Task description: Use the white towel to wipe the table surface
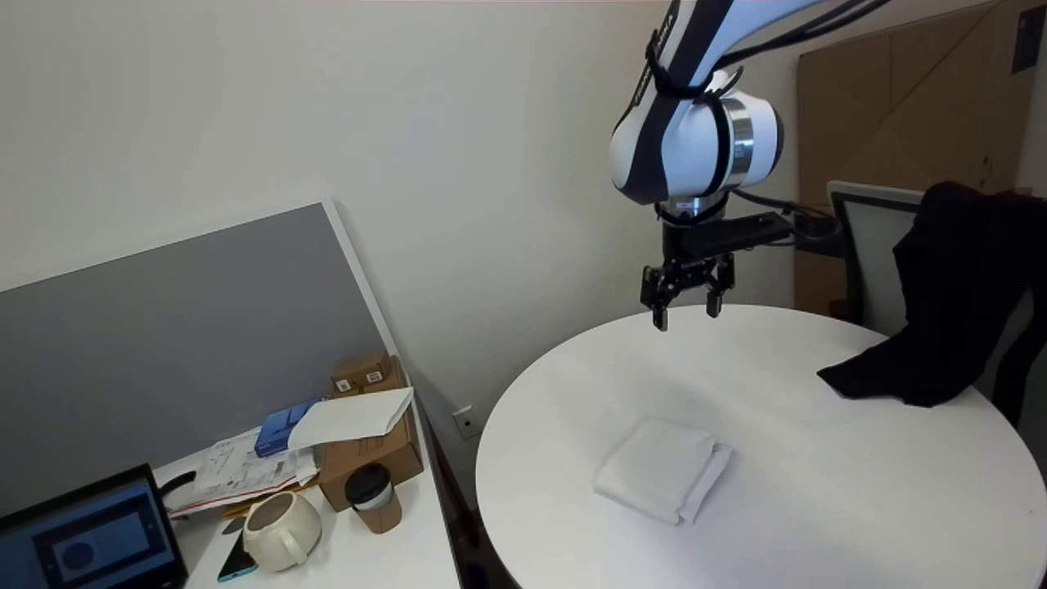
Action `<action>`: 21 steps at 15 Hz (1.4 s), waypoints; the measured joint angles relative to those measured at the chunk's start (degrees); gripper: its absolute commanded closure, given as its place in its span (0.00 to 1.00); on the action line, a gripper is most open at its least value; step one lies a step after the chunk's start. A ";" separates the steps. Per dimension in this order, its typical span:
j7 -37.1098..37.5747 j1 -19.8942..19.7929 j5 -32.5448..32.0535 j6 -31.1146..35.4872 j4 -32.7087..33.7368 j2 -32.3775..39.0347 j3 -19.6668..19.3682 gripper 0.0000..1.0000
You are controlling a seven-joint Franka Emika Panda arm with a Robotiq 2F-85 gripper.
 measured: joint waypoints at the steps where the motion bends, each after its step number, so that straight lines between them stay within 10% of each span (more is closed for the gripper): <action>1: 0.32 -0.25 -0.01 0.04 1.39 2.17 0.57 0.00; 21: 0.55 0.67 -9.17 15.54 -5.95 12.73 6.89 0.00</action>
